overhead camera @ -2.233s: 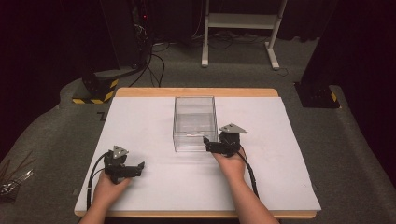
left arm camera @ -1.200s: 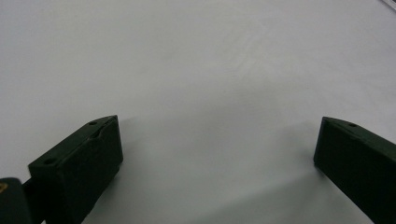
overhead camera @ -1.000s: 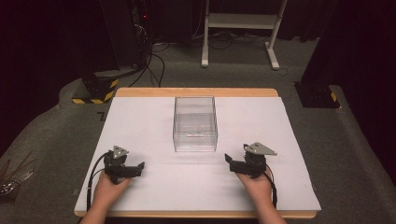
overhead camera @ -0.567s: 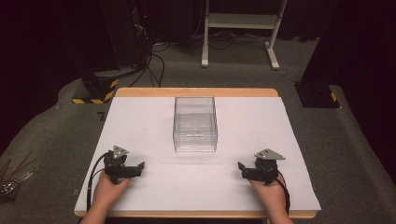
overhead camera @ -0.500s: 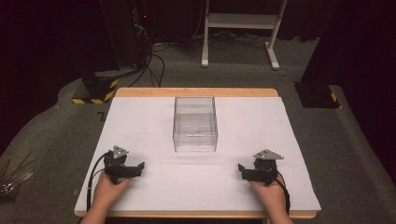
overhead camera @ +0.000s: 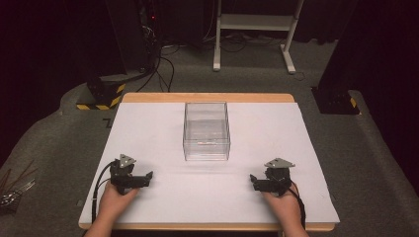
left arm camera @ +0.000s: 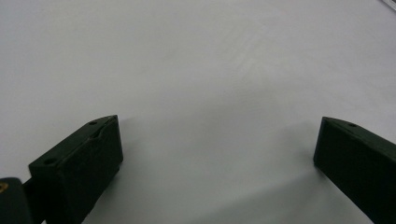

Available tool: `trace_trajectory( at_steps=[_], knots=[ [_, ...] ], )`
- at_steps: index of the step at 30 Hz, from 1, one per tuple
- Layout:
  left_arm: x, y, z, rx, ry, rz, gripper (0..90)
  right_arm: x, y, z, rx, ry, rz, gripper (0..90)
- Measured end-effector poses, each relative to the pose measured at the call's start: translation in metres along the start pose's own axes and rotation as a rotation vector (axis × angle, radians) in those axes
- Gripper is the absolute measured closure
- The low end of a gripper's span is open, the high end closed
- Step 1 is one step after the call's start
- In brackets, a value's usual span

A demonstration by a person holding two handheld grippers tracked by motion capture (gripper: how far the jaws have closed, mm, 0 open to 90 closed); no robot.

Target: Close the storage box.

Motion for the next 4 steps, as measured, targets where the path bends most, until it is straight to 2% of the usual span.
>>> trace_trajectory(
  at_steps=[4],
  knots=[
    [0.0000,0.0000,0.0000,0.000,0.000,0.000,1.5,-0.0001,-0.0001,0.0000,0.001,-0.002,-0.002,11.6]
  ],
)
Point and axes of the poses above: each handheld gripper's, and its own axes: z roughly forward along the jaws, x roughly out of its underside, y roughly to its left, the point moved 7 cm from there along z, roughly forward along the jaws, and after that the axes turned 1 degree about x, right-handed, at the moved point
